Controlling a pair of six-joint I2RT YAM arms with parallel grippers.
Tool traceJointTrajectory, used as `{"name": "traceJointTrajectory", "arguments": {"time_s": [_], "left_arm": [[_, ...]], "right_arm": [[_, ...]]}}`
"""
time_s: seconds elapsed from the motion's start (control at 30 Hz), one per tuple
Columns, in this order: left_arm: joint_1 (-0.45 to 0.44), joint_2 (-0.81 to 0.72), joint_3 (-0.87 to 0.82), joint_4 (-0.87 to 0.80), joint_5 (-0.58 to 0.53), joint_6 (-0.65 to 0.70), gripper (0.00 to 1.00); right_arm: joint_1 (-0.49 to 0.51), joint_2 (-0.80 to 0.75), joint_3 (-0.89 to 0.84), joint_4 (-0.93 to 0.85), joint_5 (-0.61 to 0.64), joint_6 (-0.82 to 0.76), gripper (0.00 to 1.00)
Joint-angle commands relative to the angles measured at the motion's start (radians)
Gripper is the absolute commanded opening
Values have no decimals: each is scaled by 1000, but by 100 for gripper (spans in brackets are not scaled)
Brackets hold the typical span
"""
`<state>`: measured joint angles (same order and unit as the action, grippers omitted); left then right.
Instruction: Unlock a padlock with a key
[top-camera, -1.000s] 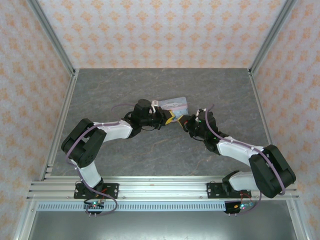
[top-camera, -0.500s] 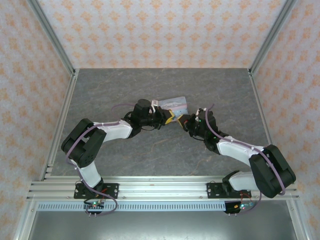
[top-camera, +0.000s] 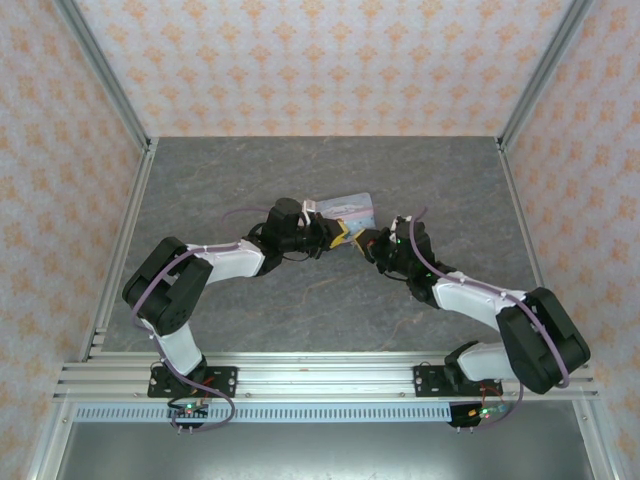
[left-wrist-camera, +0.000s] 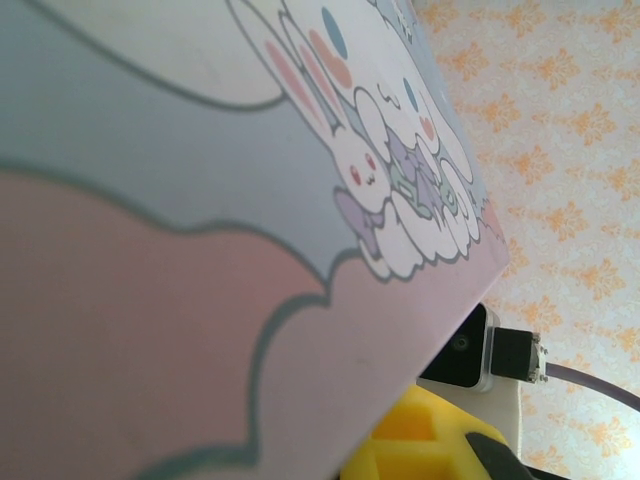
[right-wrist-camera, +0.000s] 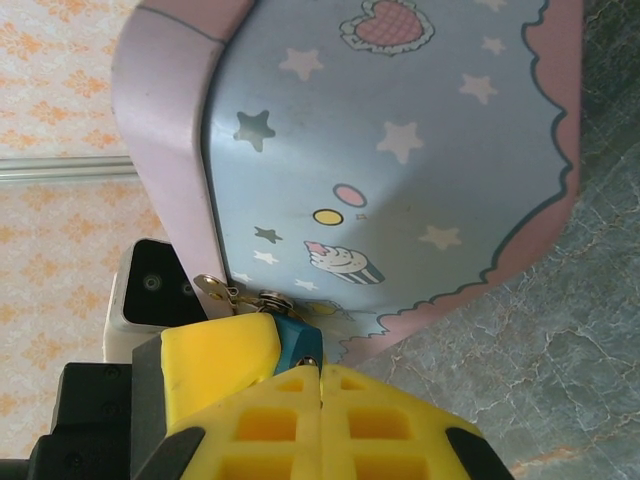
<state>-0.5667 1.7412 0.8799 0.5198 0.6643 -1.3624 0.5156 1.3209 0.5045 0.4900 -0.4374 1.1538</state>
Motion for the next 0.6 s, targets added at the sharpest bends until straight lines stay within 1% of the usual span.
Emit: {"name": "traceJointTrajectory", "arguments": {"time_s": [0.0, 0.13, 0.27, 0.4, 0.57], "left_arm": [[-3, -38, 15, 33, 13, -12, 0], [-8, -40, 16, 48, 13, -23, 0], [-12, -37, 2, 97, 11, -55, 0], [-13, -32, -10, 171, 14, -99, 0], [-13, -46, -13, 177, 14, -104, 0]], "right_arm": [[11, 26, 27, 88, -12, 21, 0], [11, 53, -9, 221, 16, 59, 0], [11, 79, -21, 304, 20, 78, 0], [4, 105, -18, 369, -12, 78, 0], [-23, 112, -28, 413, -45, 76, 0]]}}
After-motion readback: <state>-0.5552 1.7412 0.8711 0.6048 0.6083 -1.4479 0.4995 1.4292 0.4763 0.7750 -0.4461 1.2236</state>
